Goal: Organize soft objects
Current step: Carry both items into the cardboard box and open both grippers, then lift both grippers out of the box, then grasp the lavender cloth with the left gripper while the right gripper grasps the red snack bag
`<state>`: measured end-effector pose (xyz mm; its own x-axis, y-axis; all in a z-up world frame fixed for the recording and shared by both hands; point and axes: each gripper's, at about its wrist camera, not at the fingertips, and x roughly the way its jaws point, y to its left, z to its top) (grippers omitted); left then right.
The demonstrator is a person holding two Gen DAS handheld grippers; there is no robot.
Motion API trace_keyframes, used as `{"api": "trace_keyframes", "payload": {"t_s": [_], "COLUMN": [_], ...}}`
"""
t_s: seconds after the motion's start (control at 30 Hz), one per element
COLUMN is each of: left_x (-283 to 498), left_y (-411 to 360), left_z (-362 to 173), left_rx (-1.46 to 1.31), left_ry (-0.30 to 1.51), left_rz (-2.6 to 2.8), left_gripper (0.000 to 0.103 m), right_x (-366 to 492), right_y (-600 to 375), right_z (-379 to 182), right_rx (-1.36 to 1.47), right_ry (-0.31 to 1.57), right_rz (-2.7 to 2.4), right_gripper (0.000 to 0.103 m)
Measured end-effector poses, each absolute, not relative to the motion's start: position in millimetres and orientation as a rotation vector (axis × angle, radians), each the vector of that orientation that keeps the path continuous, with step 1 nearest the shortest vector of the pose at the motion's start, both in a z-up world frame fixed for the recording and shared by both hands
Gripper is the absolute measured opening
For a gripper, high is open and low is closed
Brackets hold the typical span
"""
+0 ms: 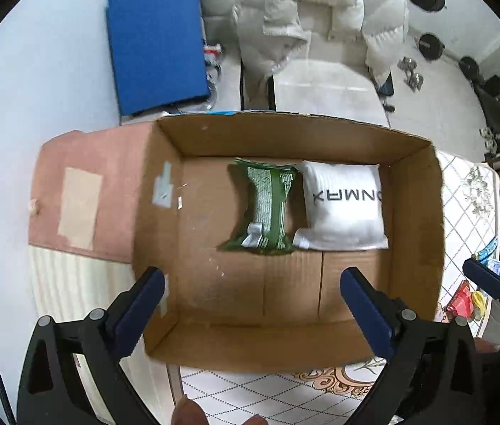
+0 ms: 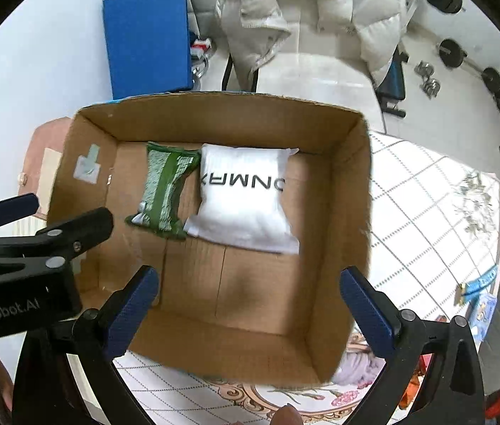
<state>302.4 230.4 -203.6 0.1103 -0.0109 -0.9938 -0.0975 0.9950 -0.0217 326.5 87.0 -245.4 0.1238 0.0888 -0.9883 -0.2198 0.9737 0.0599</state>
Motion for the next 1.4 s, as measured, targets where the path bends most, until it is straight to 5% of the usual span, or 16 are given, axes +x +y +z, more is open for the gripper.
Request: {"api": "trace_keyframes", "payload": {"t_s": [0.7,1.0,1.2,1.4], "left_x": [197,179,181,198], "left_y": [216,135,40,-25], "left_z": [-126,-104,-161,-282], "left_rx": [-0.054,0.009,-0.028,-0.212], "left_ry": [1.269,1.19,1.319,1.624], "left_rz": [0.093,0.081,-0.026,-0.063], "left_gripper": [0.102,0.102,0.102,0.102], "right_x": [207,193,185,207], "right_y": [75,-9,-145,-229], "right_z": [-157,-142,-173,-257], "right_rx": [-0.034,0.055,0.025,-0.107], "right_ry": [1.285,1.274,1.365,1.511], "right_rz": [0.26,0.237,0.073,0.083], "right_gripper": [0.103,0.103,0.103,0.103]}}
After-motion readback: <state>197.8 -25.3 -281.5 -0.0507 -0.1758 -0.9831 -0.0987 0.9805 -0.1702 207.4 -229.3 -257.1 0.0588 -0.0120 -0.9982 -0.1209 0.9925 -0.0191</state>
